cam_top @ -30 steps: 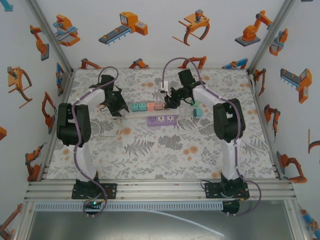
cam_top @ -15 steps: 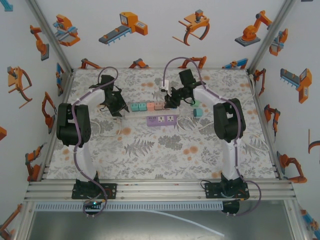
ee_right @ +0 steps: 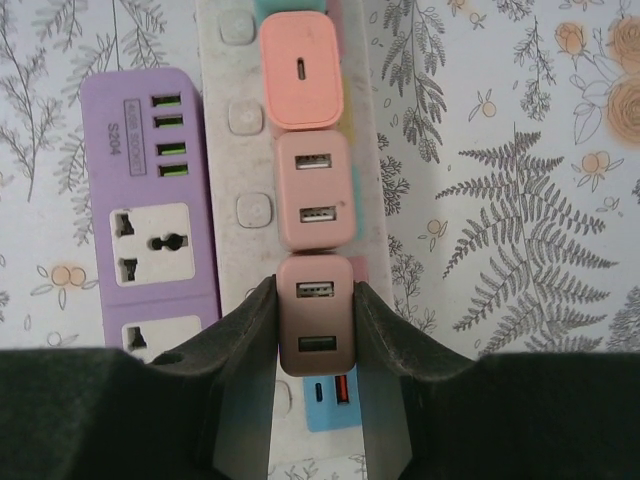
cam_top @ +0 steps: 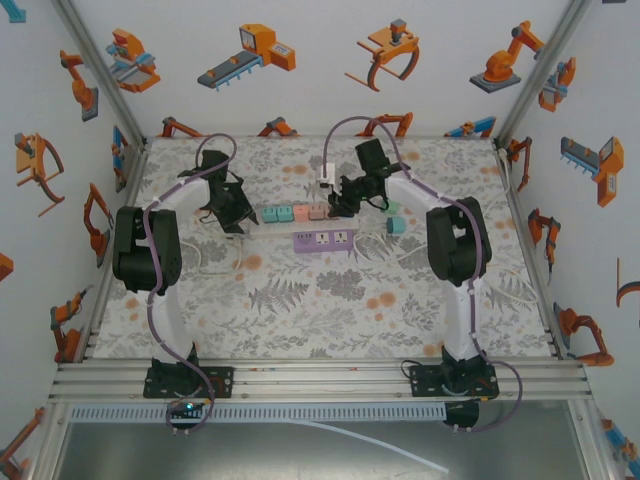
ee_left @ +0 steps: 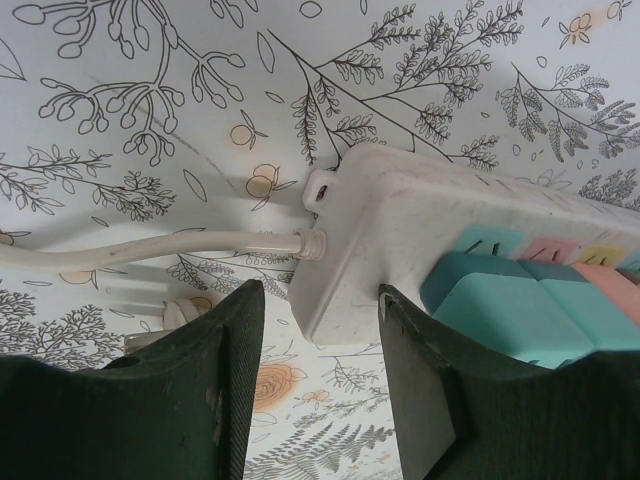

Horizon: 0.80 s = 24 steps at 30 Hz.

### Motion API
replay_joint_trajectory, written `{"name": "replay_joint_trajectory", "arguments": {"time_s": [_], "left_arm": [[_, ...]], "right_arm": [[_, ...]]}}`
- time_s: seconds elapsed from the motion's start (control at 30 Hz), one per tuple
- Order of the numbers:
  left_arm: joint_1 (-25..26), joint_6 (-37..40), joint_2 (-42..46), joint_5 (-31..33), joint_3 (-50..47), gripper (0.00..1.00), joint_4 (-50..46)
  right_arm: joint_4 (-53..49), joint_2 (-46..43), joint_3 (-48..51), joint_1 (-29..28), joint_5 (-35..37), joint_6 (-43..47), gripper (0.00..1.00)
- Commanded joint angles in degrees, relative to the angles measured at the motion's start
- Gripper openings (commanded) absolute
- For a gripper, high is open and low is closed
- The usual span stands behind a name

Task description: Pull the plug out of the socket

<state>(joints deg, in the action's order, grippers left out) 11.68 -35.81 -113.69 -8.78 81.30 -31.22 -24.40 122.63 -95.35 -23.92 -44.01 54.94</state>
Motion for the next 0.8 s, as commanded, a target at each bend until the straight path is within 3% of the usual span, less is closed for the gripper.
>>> {"name": "replay_joint_trajectory", "arguments": {"time_s": [0.0, 0.1, 0.43, 0.6, 0.77], "left_arm": [[1.02, 2.03, -3.35, 5.05, -1.96, 0.48, -6.02], [1.32, 1.88, -4.14, 5.56, -1.93, 0.48, -6.21], [1.26, 2.45, -5.53, 6.5, -2.63, 0.48, -6.73], [1.15, 2.19, -4.33, 5.29, -2.74, 0.49, -5.75], [0.95, 2.73, -3.3, 2.73, -1.44, 0.56, -6.03]], "right_arm": [[-2.41, -2.28, -2.22, -1.57, 2.61, 7.99, 0.07], [-4.01, -1.9, -4.1, -1.74, 0.43, 7.36, 0.06], [1.55, -0.29, -6.58, -0.62, -7.73, -7.17, 0.04], [5.57, -1.99, -1.13, -0.51, -6.28, -6.64, 0.04], [9.08, -4.75, 0.49, -0.42, -4.25, -8.55, 0.04]]}}
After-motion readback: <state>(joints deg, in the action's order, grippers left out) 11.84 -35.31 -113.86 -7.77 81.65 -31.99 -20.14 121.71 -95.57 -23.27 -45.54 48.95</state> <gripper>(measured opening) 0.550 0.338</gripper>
